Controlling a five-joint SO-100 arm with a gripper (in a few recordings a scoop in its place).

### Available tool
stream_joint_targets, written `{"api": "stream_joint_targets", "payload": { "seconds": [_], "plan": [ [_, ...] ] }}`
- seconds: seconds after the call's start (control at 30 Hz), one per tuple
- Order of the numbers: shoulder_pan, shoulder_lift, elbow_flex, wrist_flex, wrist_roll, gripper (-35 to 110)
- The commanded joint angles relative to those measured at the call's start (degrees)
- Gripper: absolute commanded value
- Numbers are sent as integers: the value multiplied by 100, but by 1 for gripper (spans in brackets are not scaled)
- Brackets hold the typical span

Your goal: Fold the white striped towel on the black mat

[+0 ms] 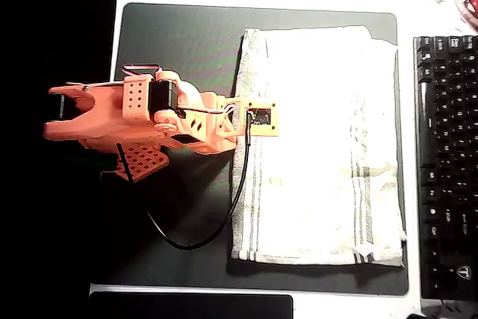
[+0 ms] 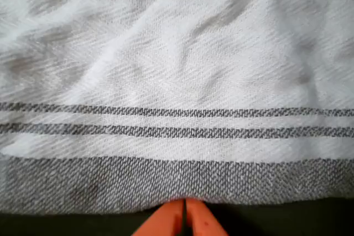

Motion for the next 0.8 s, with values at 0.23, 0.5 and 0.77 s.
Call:
{"api": "stream_joint_targets", "payload": {
  "seconds": [0.23,0.5,0.77],
  "plan": [
    [413,141,123,123,-756,0],
    [396,141,123,123,-756,0],
    [352,141,123,123,-800,0]
  ]
}}
